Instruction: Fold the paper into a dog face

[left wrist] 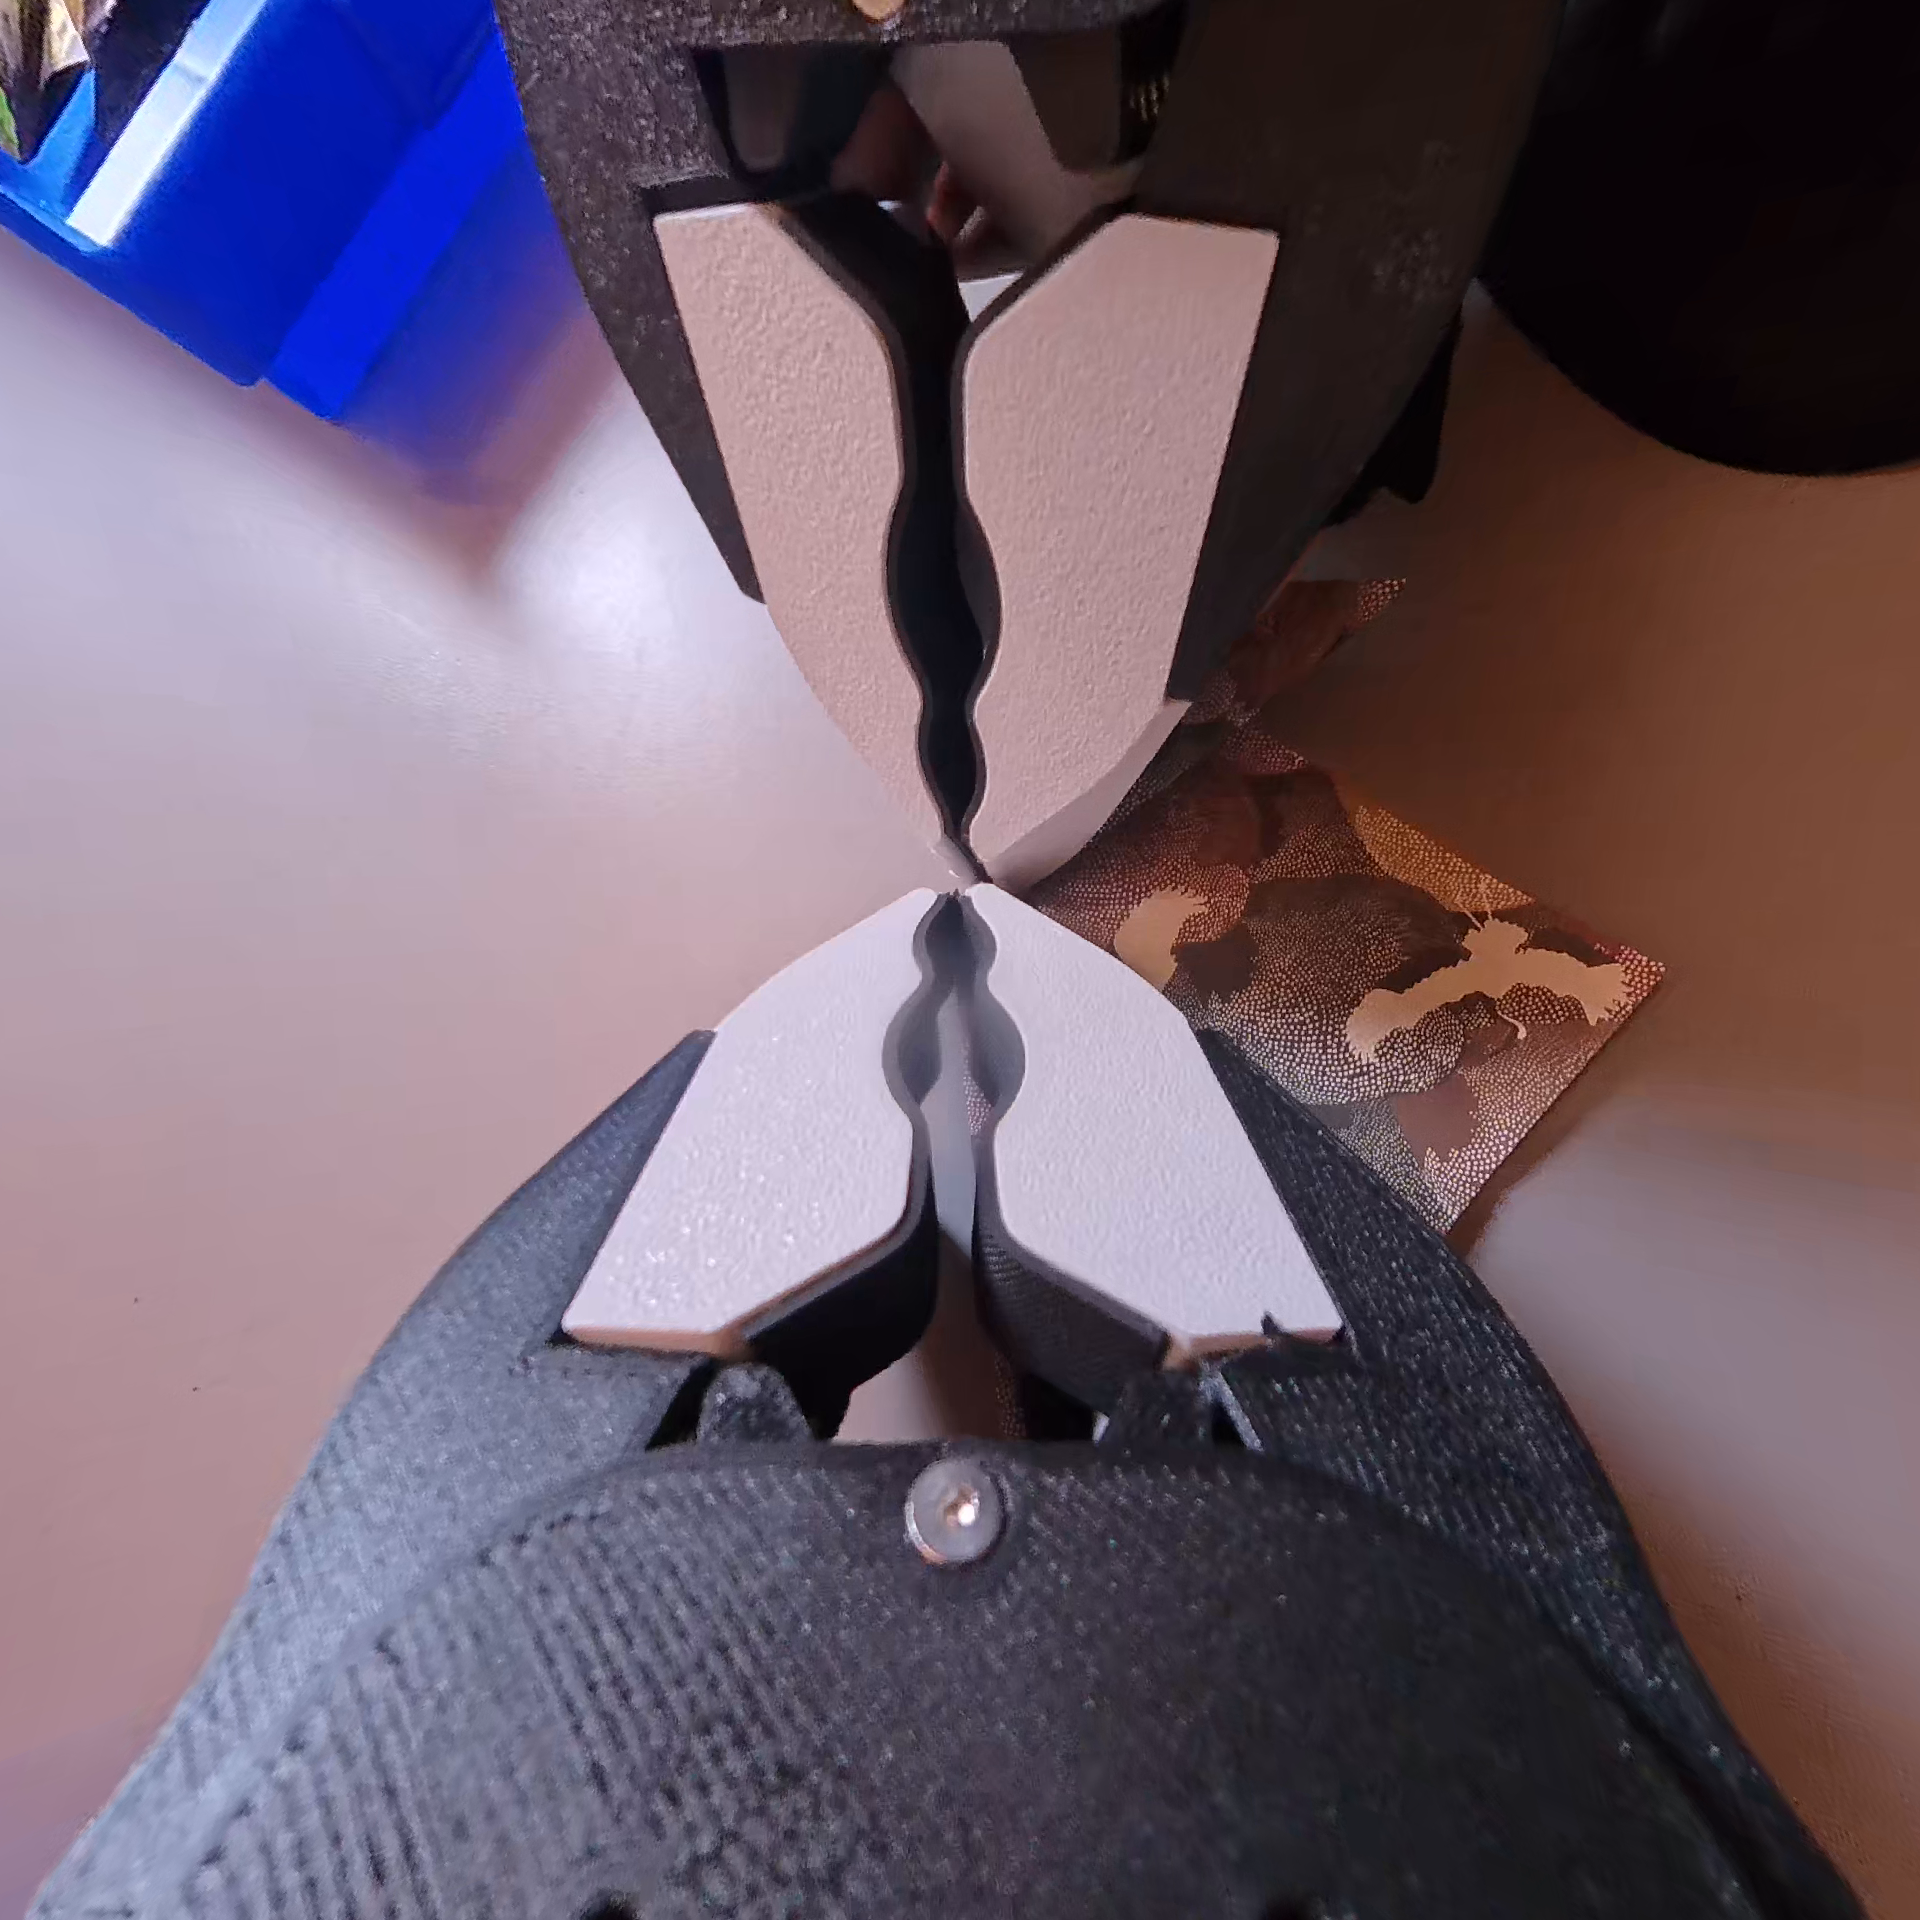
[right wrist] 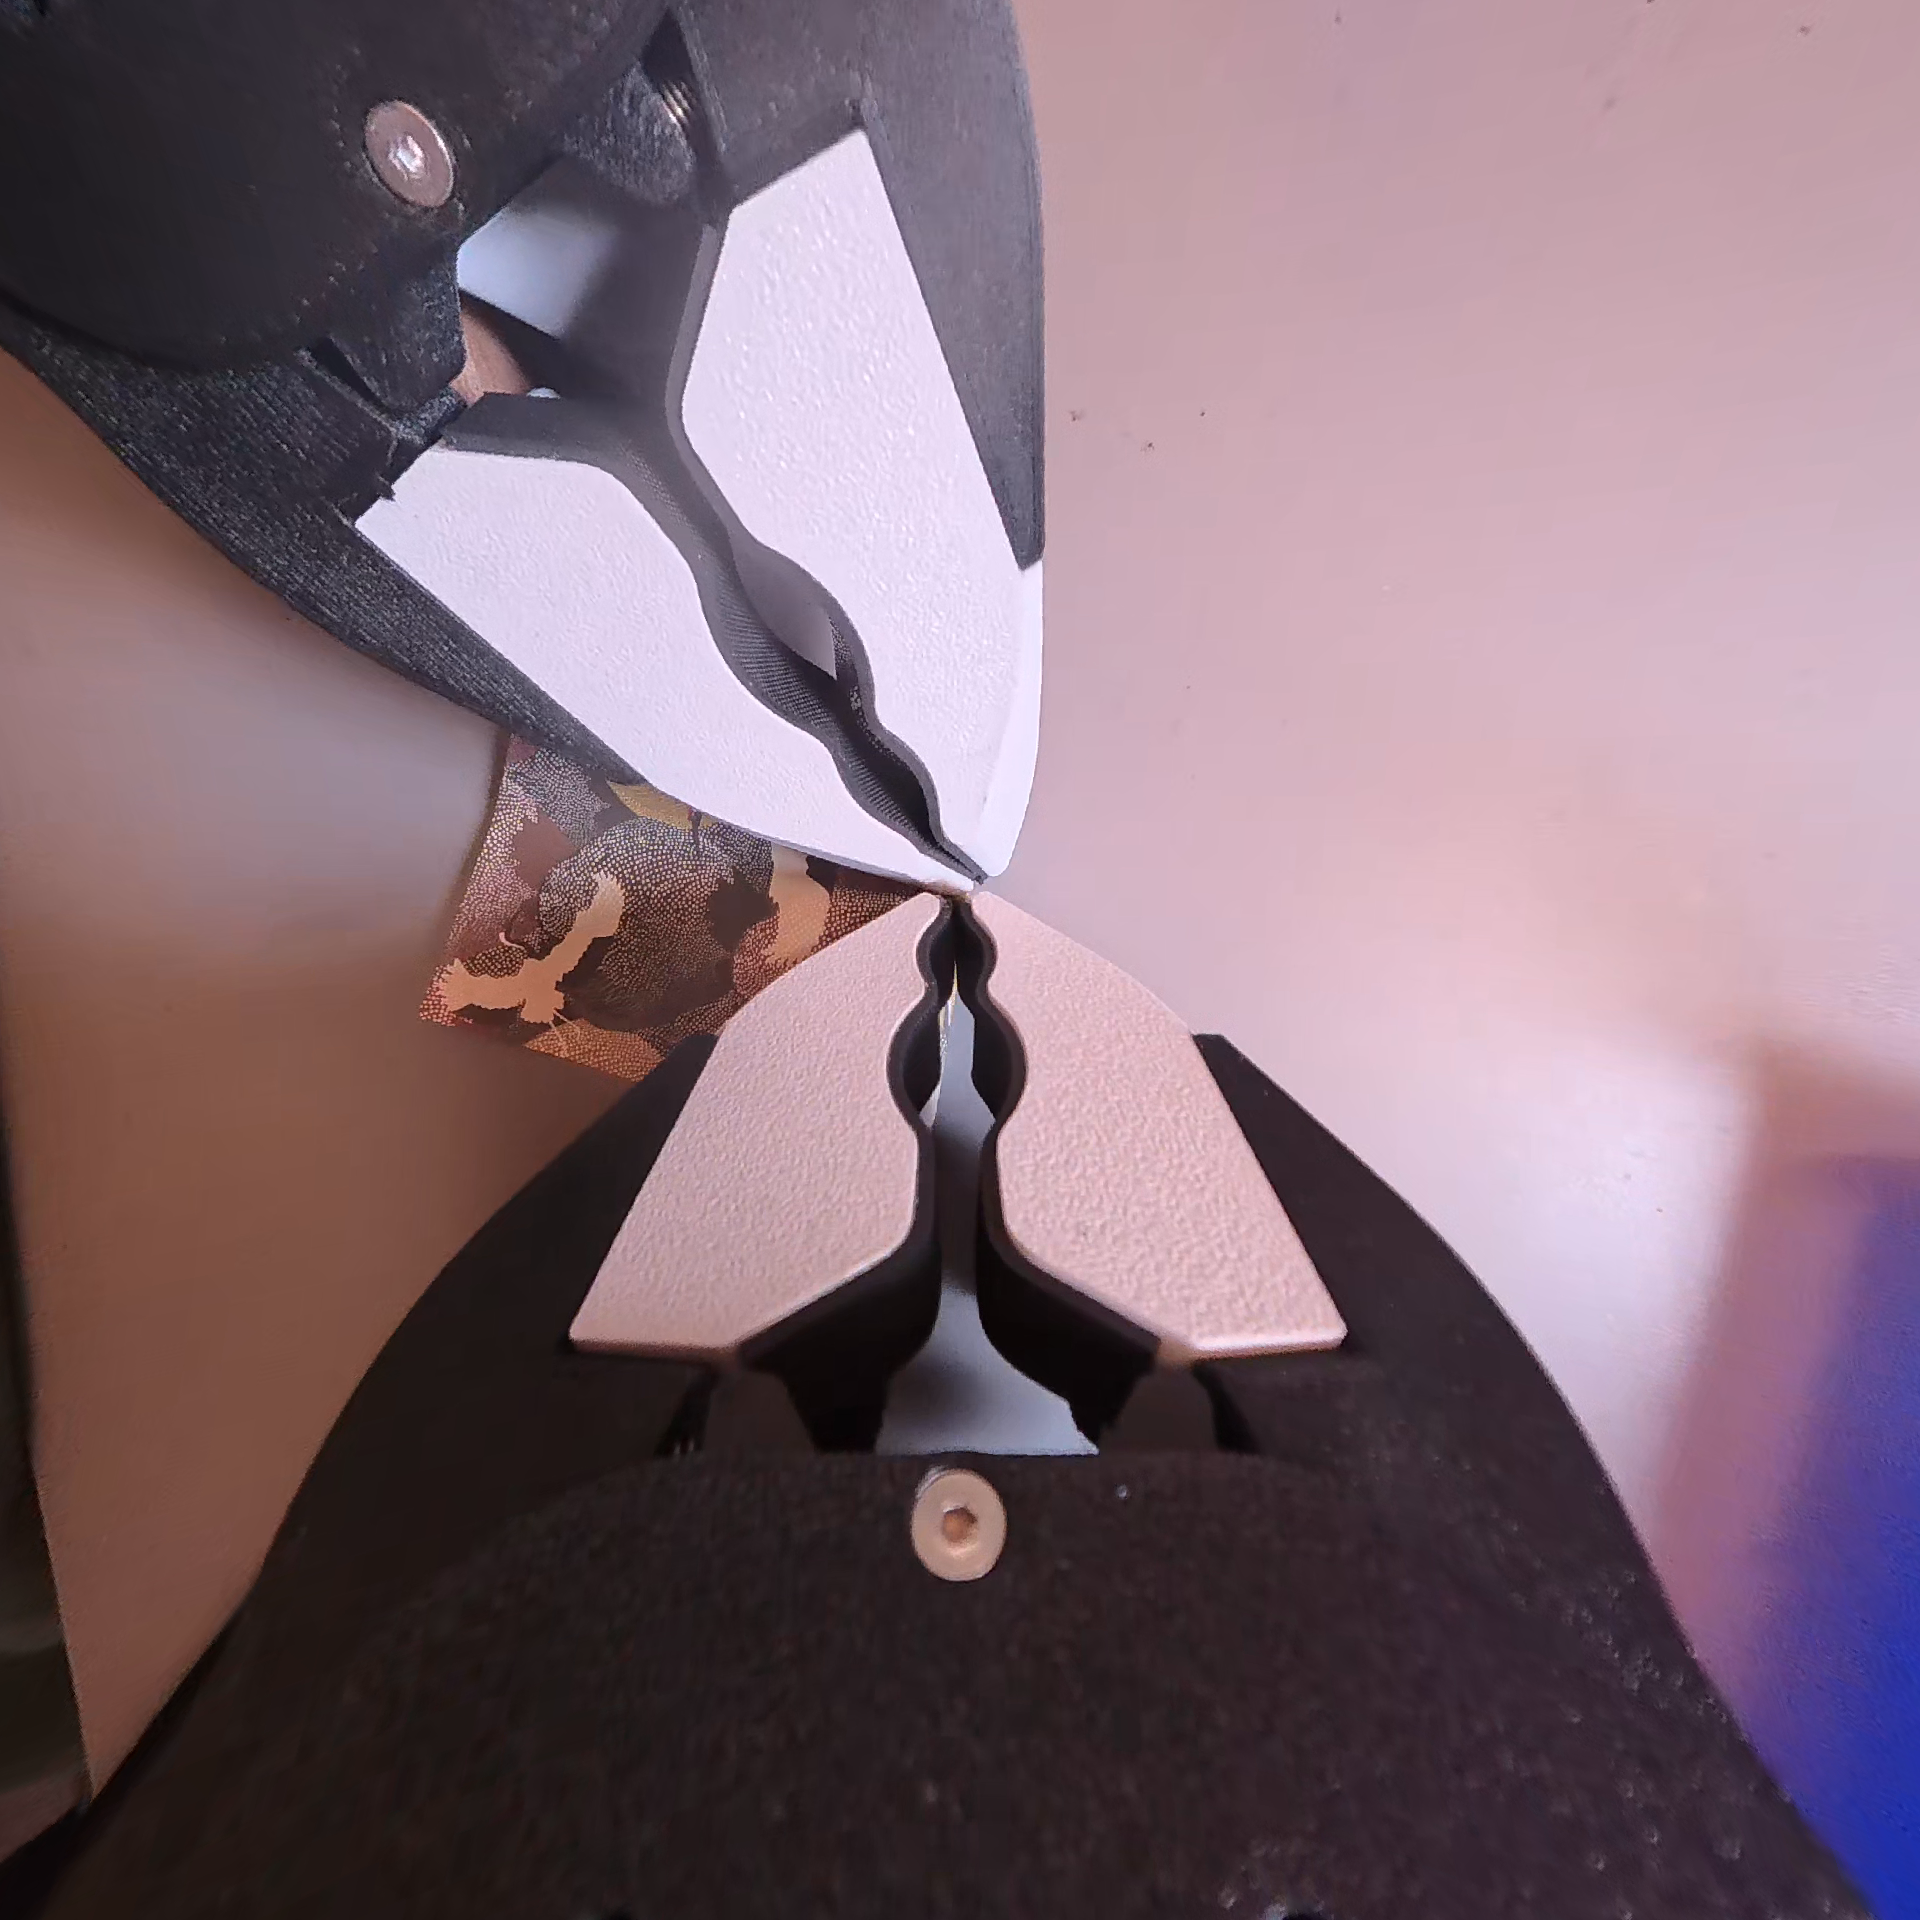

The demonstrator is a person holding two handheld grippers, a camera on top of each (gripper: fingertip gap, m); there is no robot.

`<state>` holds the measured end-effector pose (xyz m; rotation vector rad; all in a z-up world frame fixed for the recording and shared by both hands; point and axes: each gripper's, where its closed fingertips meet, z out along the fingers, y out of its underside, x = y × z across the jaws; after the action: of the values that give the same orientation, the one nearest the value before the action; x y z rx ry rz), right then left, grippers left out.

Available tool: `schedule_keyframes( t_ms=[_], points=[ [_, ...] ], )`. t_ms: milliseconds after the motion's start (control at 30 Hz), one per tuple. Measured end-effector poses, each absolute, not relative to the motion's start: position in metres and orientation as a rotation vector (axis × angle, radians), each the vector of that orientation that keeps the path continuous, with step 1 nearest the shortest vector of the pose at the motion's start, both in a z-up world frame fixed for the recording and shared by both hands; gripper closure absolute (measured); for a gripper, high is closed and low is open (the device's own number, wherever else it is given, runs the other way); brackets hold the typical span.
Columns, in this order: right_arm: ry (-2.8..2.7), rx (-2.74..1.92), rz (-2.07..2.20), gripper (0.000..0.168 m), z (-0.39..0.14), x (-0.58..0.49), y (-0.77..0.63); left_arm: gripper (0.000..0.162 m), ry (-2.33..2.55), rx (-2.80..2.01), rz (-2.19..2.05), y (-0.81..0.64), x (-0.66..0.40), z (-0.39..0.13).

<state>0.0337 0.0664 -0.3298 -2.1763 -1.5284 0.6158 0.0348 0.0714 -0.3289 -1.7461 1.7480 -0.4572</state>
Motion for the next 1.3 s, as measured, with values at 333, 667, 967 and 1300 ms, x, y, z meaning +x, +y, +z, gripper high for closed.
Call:
schedule_keyframes(
  t_ms=[333, 667, 967, 1300],
  points=[
    [-1.523, -2.188, 0.594, 0.168, -0.33, 0.038, 0.061, 0.161, 1.762, -1.742, -0.467, 0.066, 0.038, -0.329],
    [-1.495, -2.201, 0.582, 0.168, -0.33, 0.047, 0.058, 0.16, 1.758, -1.743, -0.439, 0.066, 0.038, -0.329],
    [-1.494, -2.203, 0.547, 0.168, -0.33, 0.054, 0.055, 0.16, 1.749, -1.747, -0.45, 0.066, 0.038, -0.329],
    [-1.48, -2.216, 0.536, 0.168, -0.33, 0.065, 0.05, 0.16, 1.753, -1.739, -0.444, 0.066, 0.038, -0.329]
  ],
)
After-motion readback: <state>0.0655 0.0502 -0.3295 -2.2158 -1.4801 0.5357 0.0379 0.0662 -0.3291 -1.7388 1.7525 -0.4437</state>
